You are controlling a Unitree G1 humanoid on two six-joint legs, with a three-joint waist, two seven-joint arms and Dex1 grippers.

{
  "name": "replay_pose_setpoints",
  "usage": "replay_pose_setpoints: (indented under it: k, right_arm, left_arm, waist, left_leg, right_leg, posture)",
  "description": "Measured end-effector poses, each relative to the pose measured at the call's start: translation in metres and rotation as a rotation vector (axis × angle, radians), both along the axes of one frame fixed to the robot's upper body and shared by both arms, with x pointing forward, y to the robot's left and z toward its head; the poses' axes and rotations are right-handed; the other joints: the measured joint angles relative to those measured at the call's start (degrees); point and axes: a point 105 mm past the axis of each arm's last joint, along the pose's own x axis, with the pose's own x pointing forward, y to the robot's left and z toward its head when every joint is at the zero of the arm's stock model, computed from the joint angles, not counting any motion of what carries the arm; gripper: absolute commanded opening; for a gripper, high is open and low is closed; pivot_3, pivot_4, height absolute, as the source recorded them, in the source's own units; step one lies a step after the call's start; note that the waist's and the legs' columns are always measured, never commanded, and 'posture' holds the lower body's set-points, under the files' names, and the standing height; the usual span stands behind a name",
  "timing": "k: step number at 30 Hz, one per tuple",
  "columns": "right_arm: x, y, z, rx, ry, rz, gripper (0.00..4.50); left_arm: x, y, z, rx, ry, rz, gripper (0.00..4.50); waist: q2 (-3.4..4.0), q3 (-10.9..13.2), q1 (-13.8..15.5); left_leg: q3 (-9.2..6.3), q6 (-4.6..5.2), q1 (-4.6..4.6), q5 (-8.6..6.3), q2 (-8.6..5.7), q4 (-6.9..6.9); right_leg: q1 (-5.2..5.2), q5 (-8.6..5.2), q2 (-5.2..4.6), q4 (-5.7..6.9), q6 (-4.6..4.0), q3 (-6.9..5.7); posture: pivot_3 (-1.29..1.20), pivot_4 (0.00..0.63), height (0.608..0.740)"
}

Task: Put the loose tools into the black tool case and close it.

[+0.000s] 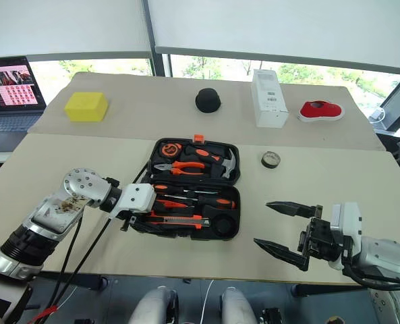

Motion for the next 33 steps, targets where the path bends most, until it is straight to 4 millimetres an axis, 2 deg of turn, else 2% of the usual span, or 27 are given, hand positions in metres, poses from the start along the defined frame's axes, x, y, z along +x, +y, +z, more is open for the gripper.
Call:
replay_pose_setpoints:
  k: [10,21,23,24,28,31,33]
  right_arm:
    - [0.003,0.003,0.001,0.007,-0.012,0.004,4.50]
    - [0.005,0.009,-0.004,0.021,-0.003,0.008,4.50]
    - [0.005,0.009,-0.005,0.020,-0.005,0.008,4.50]
    - [0.006,0.010,-0.005,0.022,-0.006,0.007,4.50]
    - [0.007,0.010,-0.005,0.032,-0.006,0.006,4.50]
    - [0.008,0.012,-0.004,0.030,-0.012,0.011,4.50]
    - [0.009,0.013,-0.006,0.033,-0.007,0.015,4.50]
  left_arm:
    - [0.008,0.006,0.000,0.102,-0.013,-0.028,1.76]
    - [0.007,-0.002,-0.004,0.059,0.038,0.002,1.76]
    - [0.008,-0.002,-0.005,0.053,0.027,0.002,2.77]
    - [0.009,-0.003,-0.005,0.044,0.017,0.009,3.00]
    - [0.011,-0.010,-0.001,-0.080,0.016,0.012,4.41]
    - [0.003,-0.026,0.003,-0.211,0.031,-0.076,4.47]
    - [0.000,-0.028,0.015,-0.325,0.058,-0.094,4.47]
  waist:
    - [0.01,0.0,-0.2]
    - [0.04,0.0,0.3]
    - [0.08,-0.1,0.3]
    - [0.10,-0.1,0.3]
    - [0.11,-0.1,0.3]
    - [0.10,-0.1,0.3]
    - [0.09,-0.1,0.4]
  left_leg:
    - [0.00,0.00,0.03,0.00,0.00,0.01]
    - [0.00,0.01,0.01,0.00,-0.02,0.11]
    - [0.00,0.01,0.02,0.00,-0.02,0.11]
    - [0.00,0.01,0.02,0.00,-0.02,0.11]
    - [-0.01,0.01,0.00,0.00,-0.02,0.11]
    - [-0.02,0.02,-0.06,-0.01,-0.01,0.22]
    - [-0.04,0.03,-0.10,-0.02,0.03,0.32]
  right_leg:
    - [0.00,0.00,0.02,0.04,0.00,0.00]
    - [0.04,-0.01,-0.03,0.06,0.04,0.00]
    - [0.05,-0.01,-0.03,0.06,0.04,0.00]
    - [0.05,-0.01,-0.03,0.06,0.04,0.00]
    - [0.02,-0.01,-0.03,0.09,0.04,0.00]
    - [0.00,-0.01,-0.02,0.11,0.04,-0.02]
    - [0.00,-0.01,0.00,0.17,0.03,-0.05]
  posture:
    - [0.00,0.150,0.740]
    - [0.00,0.150,0.740]
    - [0.00,0.150,0.740]
    - [0.00,0.150,0.740]
    - [0.00,0.150,0.740]
    - [0.00,0.150,0.740]
    - [0.00,0.150,0.740]
